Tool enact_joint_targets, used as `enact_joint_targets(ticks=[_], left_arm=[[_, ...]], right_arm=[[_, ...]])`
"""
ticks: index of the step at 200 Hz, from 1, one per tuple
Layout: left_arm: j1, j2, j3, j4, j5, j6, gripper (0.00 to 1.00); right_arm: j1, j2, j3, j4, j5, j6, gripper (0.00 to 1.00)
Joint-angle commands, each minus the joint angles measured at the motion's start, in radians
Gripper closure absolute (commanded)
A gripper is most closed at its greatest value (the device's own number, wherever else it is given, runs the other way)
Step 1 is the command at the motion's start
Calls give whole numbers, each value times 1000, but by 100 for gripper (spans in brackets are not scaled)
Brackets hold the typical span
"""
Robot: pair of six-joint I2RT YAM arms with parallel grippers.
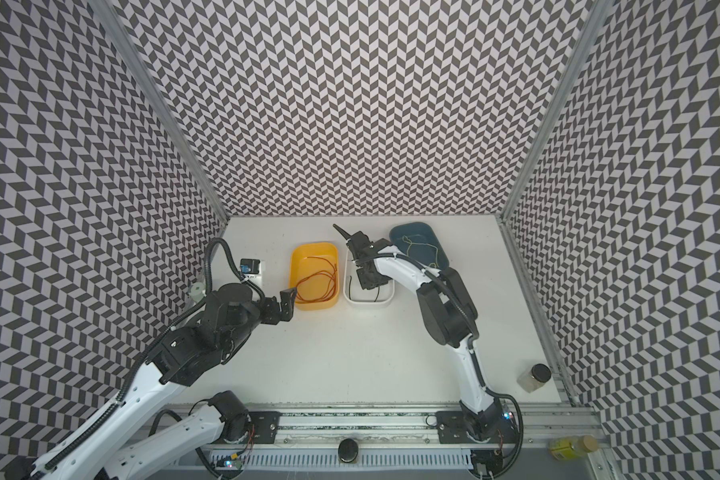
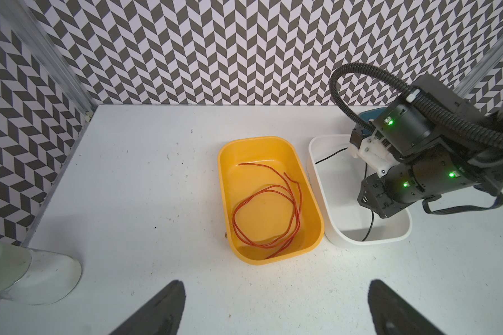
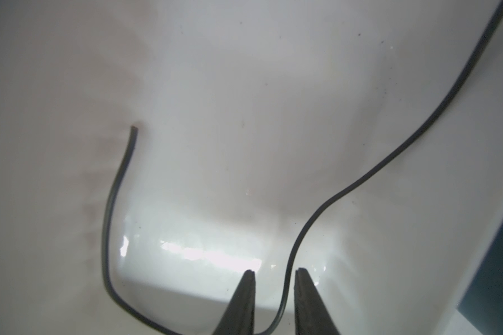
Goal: Untangle the cables
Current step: 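Lower the black wire into the white tray with the right gripper, then open the right gripper to release the black wire in the white tray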
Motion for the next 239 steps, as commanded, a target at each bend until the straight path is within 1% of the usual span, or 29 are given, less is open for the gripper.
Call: enact_joint_targets(ticks=[1, 23, 58, 116, 155, 167, 189, 198, 202, 208, 210, 226, 239], left_arm=[[-6, -12, -4, 8, -13, -1, 0], [-6, -9, -5, 10, -14, -1, 0], [-6, -11, -6, 9, -15, -1, 0], [-4, -9, -4, 10, -15, -1, 0], [-4, -13, -7, 8, -19, -1, 0], [-4, -13, -7, 9, -20, -1, 0], [-4, -11, -7, 10, -20, -1, 0], [-4, -11, -6, 9, -21, -2, 0], [-4, -11, -6, 8, -24, -1, 0], [-4, -12, -6, 8, -25, -3, 0], [-4, -12, -7, 8, -26, -3, 0], [-4, -20, -11, 10, -32, -3, 0], [-5, -23, -14, 12, -41, -3, 0]], right_arm=[[0, -75, 9, -26, -8, -4, 69], [0, -93, 18, -34, -7, -10, 64], [0, -111, 19, -36, -9, -11, 61], [0, -162, 39, -37, -19, -21, 52], [0, -224, 40, -20, -29, -44, 38], [1, -255, 31, -6, -26, -50, 34], [0, -331, 2, 34, -27, -65, 24], [0, -371, -18, 57, -32, -74, 18], [0, -392, -31, 72, -32, -74, 13], [0, -426, -54, 102, -36, -76, 3], [1, -437, -63, 113, -36, -78, 1], [0, -540, -149, 221, -45, -97, 1], [0, -599, -180, 252, -49, -109, 1]])
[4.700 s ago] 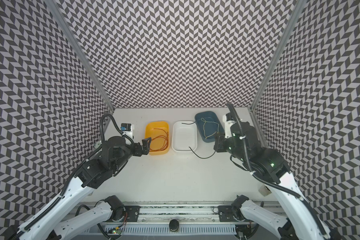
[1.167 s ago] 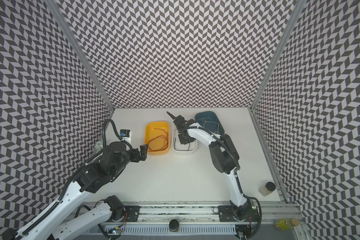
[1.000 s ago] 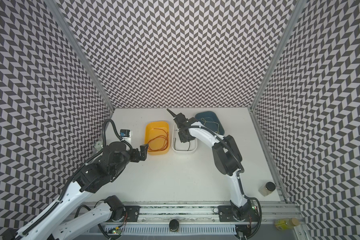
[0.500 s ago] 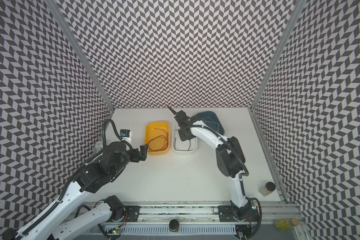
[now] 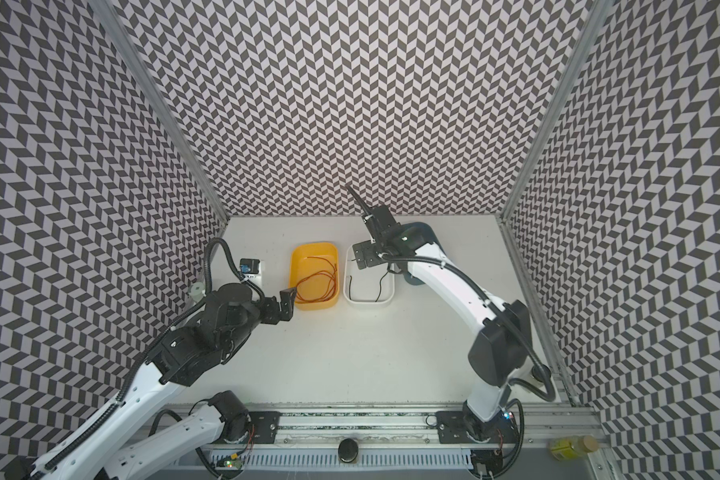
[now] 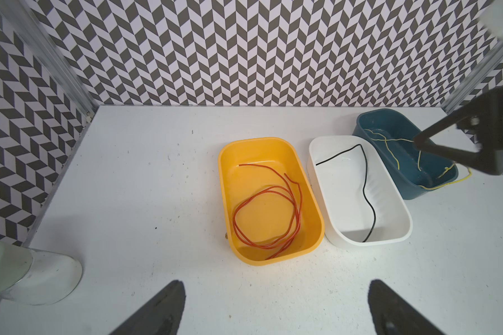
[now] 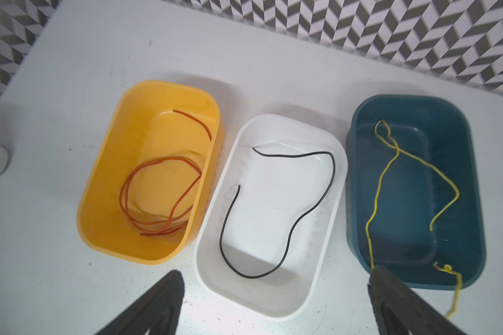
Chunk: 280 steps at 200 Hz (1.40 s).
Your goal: Untangle the cables
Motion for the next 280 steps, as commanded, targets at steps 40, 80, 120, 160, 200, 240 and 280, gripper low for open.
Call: enact_joint_targets(ticks=[40, 80, 120, 160, 200, 240, 280], left_arm=[[-6, -17, -15, 6, -46, -8, 0], [-6, -15, -22, 11, -63, -11, 0], [-6, -17, -24, 12, -76, -20, 0], [-6, -19, -27, 15, -90, -24, 0], [-6, -23, -29, 14, -116, -32, 0], [-6, -28, -45, 28, -133, -43, 0], [-6, -35, -59, 41, -170, -46, 0]], right_arm=[[1, -215, -47, 92, -5, -61, 1], [0, -412, -221, 239, 27, -36, 1], [-3, -561, -359, 301, 52, -35, 1], [-5, -635, -415, 275, 78, -27, 1], [-5, -748, -559, 349, 176, -9, 1], [-20, -853, -675, 370, 310, -5, 1], [-51, -913, -767, 367, 399, 10, 1]])
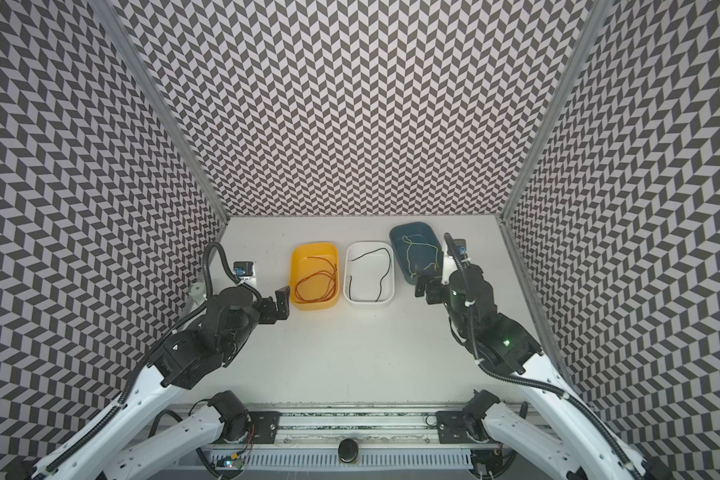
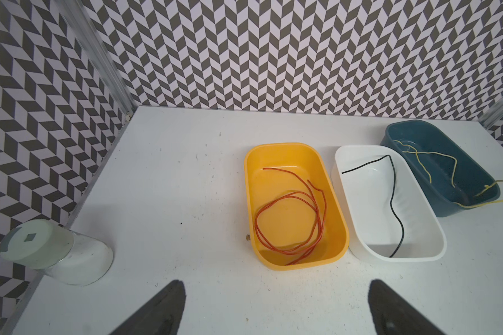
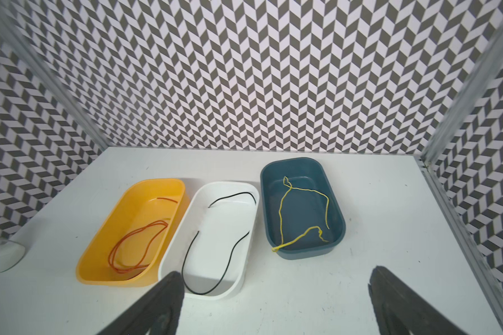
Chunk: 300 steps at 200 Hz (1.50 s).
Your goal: Untangle the cables
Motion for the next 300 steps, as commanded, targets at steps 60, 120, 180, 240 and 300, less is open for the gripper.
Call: enact_joint_targets(ticks=[60, 120, 180, 240, 300], left_arm=[[-6, 17, -24, 28, -95, -23, 0], [-6, 0, -68, 56, -169, -62, 0], [-6, 14, -111, 101, -191, -59, 0], [-1, 54, -114, 109, -218, -65, 0], [2, 56, -133, 125, -236, -55, 0]], right_arm=[[-60, -170, -335, 304, 251, -74, 1], [-116, -168, -445, 462, 280, -122, 1], [-233, 19, -465, 596, 289, -143, 1], [-318, 260, -461, 695, 257, -153, 1], [-344, 408, -472, 858, 174, -114, 1]])
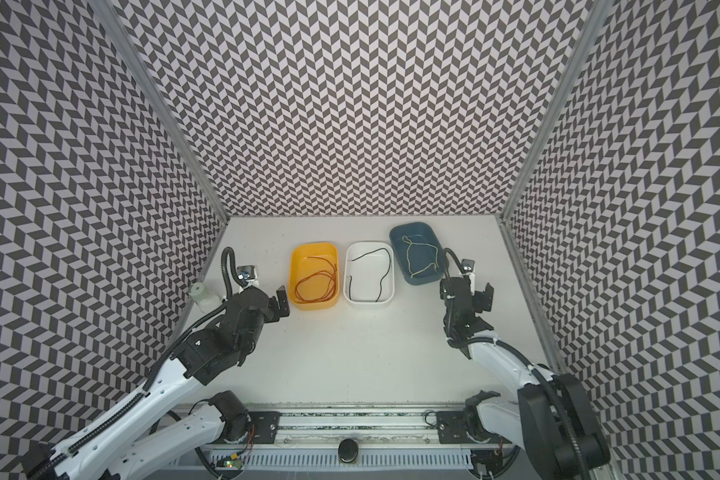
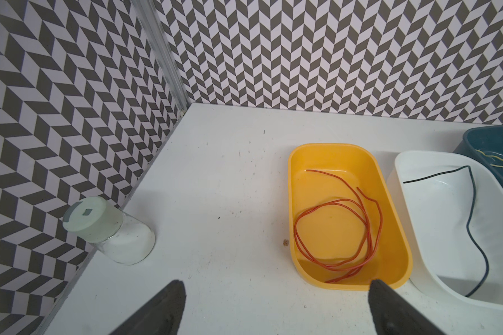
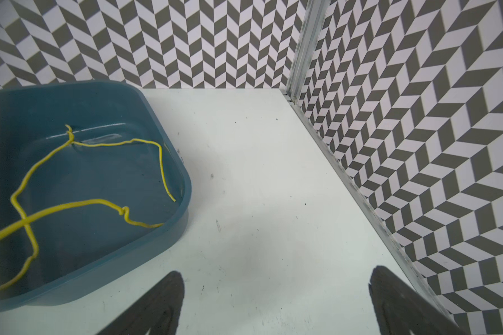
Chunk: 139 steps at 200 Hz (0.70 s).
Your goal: Untangle the cables
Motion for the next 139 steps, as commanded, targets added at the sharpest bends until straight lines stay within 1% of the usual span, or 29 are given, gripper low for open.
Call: enact_joint_targets(ticks=[1, 10, 18, 33, 53, 63, 91, 101, 109, 113, 126, 139], left_arm=[[1, 2, -21, 23, -39, -18, 0], [2, 7, -22, 24, -42, -14, 0], [2, 14, -21, 26, -47, -13, 0], [4, 22, -20, 23, -54, -8, 0], [5, 24, -23, 18, -62, -8, 0], [5, 23, -23, 17, -67, -11, 0], [5, 19, -33, 22, -67, -15, 0], [5, 22, -34, 23, -68, -15, 0], [3, 24, -35, 23, -68, -16, 0], [5, 23, -35, 23, -69, -17, 0], [4, 27, -34, 23, -68, -19, 0], [5, 29, -35, 26, -73, -20, 0]], right_arm=[[-9, 20, 1, 141, -48, 11, 1], [-14, 52, -1, 170, -58, 2, 1], [-17, 87, -1, 218, -81, -62, 1], [-19, 146, -11, 286, -122, -112, 1], [-22, 201, -30, 342, -131, -106, 1], [-25, 226, -45, 398, -127, -110, 1], [-42, 271, -48, 476, -141, -105, 1], [-49, 278, -48, 475, -172, -107, 1], [-59, 283, -48, 485, -227, -116, 1], [-64, 286, -81, 498, -243, -118, 1], [-73, 287, -102, 535, -265, -114, 1], [-79, 285, -117, 543, -310, -126, 1]])
